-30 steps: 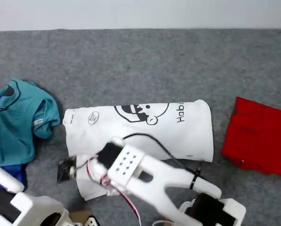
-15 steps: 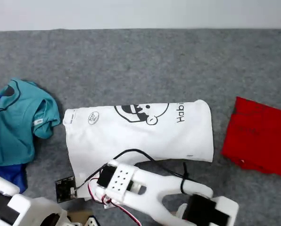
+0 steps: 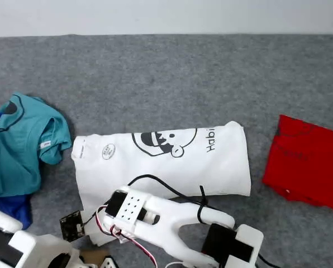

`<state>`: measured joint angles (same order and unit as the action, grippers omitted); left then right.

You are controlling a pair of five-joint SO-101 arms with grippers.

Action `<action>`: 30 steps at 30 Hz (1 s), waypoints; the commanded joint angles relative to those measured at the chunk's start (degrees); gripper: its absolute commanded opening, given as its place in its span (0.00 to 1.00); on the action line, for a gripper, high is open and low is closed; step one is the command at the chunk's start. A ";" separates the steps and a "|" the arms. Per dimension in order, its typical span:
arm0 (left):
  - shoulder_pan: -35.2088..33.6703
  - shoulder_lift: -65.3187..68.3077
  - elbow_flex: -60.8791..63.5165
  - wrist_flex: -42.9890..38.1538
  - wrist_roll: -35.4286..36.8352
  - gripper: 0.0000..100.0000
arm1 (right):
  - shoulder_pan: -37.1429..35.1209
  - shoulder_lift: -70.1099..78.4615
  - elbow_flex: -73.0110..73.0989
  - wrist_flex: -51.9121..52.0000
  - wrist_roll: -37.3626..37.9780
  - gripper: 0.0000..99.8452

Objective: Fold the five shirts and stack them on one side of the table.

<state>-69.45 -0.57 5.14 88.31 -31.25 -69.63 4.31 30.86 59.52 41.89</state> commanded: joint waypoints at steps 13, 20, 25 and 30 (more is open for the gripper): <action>0.53 -0.35 -0.48 -0.88 -1.58 0.01 | 13.76 -6.73 -12.48 0.04 1.05 0.01; 2.81 -0.62 -0.48 -0.88 -1.58 0.01 | 19.03 -0.40 -22.07 0.04 1.05 0.01; 3.52 -0.62 -0.48 -0.79 -1.58 0.01 | 22.55 6.37 -27.96 0.04 0.88 0.04; 3.16 -0.62 -0.48 -0.79 -1.58 0.01 | 26.07 11.12 -30.86 0.13 0.79 0.16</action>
<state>-66.37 -0.57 5.14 88.31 -32.22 -46.33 14.86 4.22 59.78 42.42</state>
